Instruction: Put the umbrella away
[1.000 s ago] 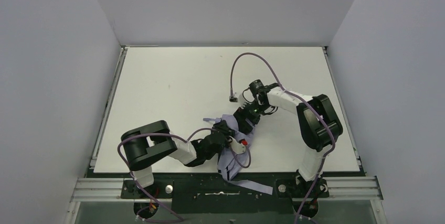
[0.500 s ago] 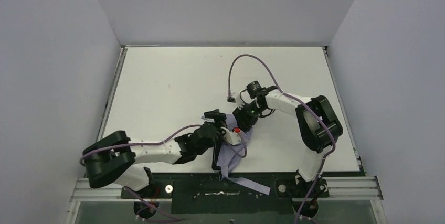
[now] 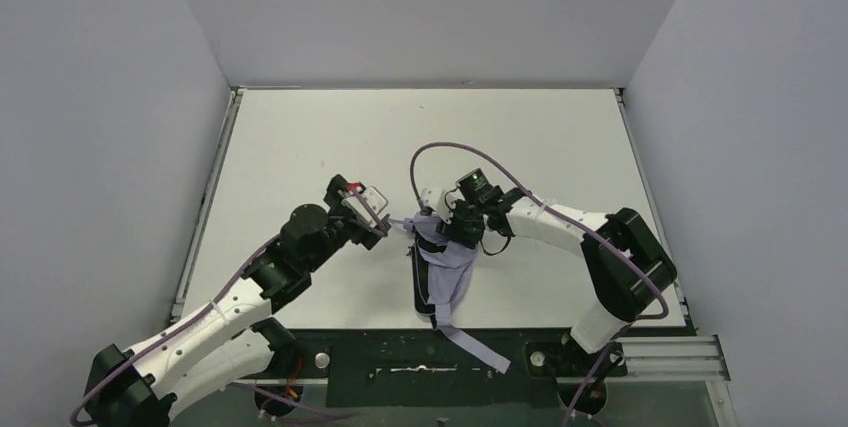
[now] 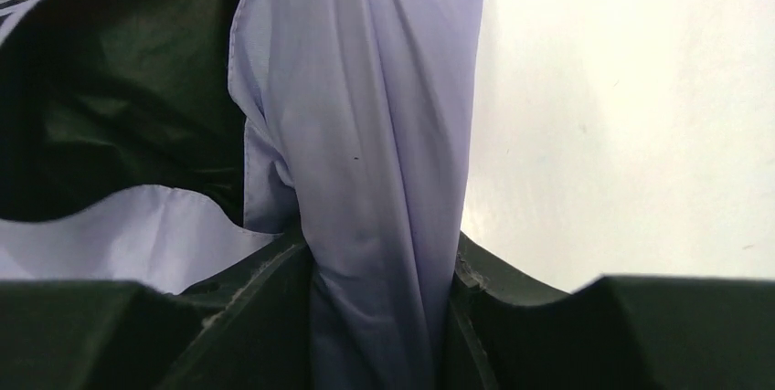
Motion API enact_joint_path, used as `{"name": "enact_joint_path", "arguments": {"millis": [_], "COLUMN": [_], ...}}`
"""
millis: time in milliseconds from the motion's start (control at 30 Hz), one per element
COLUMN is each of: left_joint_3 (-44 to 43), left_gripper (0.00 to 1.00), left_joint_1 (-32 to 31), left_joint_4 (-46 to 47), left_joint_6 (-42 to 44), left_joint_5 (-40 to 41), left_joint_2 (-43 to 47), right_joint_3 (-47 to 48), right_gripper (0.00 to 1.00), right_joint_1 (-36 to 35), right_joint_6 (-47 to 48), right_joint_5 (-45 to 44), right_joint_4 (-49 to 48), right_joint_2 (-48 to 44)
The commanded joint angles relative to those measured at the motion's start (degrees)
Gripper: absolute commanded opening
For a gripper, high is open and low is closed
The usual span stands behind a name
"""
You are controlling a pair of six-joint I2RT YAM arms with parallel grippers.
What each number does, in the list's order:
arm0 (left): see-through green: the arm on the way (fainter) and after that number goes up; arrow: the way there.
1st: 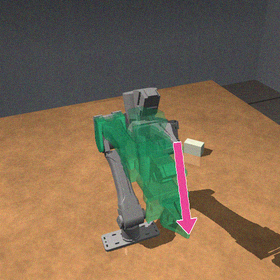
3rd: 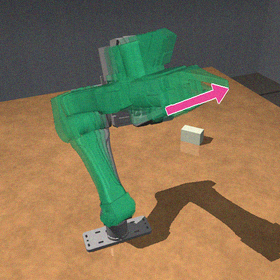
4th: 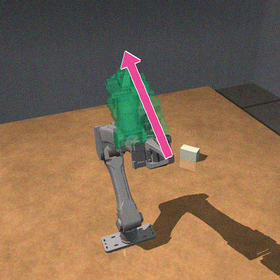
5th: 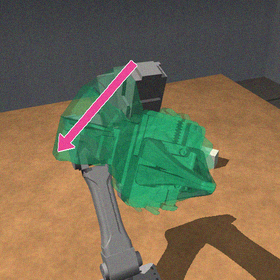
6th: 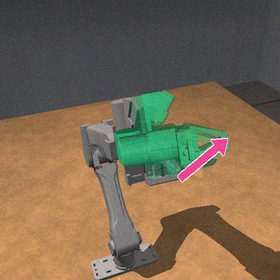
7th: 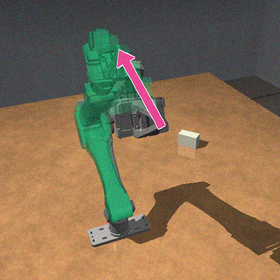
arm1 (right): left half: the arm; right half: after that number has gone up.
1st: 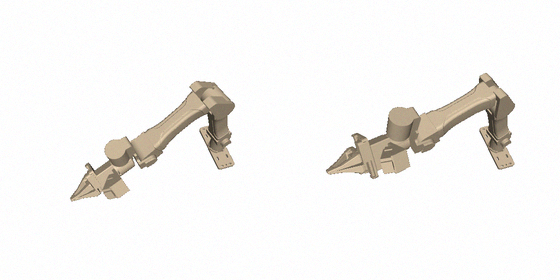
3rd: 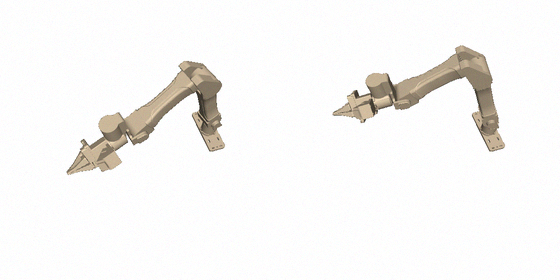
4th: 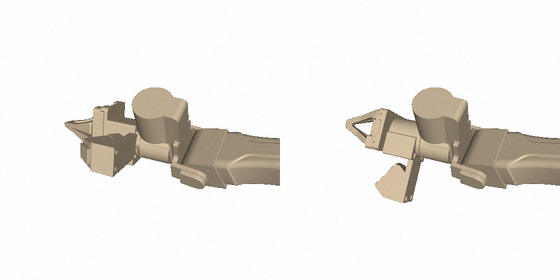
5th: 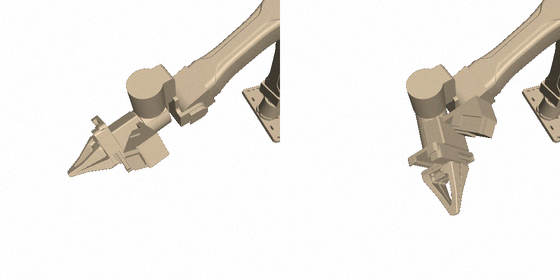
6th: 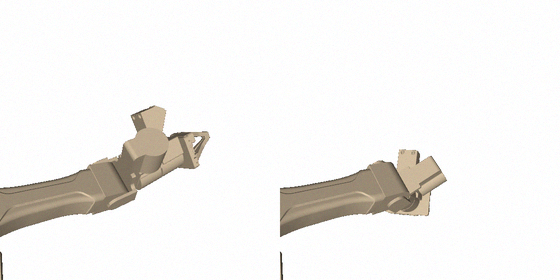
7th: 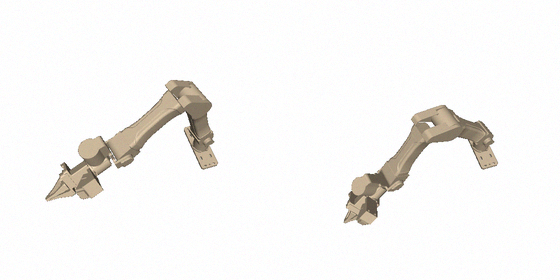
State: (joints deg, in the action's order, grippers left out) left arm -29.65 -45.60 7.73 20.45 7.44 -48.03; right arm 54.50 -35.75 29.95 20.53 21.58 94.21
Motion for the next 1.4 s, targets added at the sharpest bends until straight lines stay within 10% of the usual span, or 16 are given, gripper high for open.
{"name": "enact_joint_path", "arguments": {"millis": [0,433,1367], "left_joint_3": [-4.1,-11.5,-37.5], "left_gripper": [0.81,0.85,0.78], "left_joint_1": [9.5,16.5,12.2], "left_joint_4": [-6.5,-10.4,-40.0], "left_joint_6": [-9.5,-5.7,7.8], "left_joint_5": [-12.8,-43.9,-58.9], "left_joint_2": [-1.0,-18.9,-58.3], "right_joint_3": [-5.2,-20.6,-25.9], "right_gripper": [0.16,0.14,0.13], "right_joint_1": [-4.9,-14.5,-19.6], "right_joint_6": [12.1,25.4,29.0], "right_joint_5": [-10.7,-16.4,-22.4], "right_joint_4": [-8.8,-29.0,-36.2], "right_joint_2": [-2.6,-8.8,-11.4]}}
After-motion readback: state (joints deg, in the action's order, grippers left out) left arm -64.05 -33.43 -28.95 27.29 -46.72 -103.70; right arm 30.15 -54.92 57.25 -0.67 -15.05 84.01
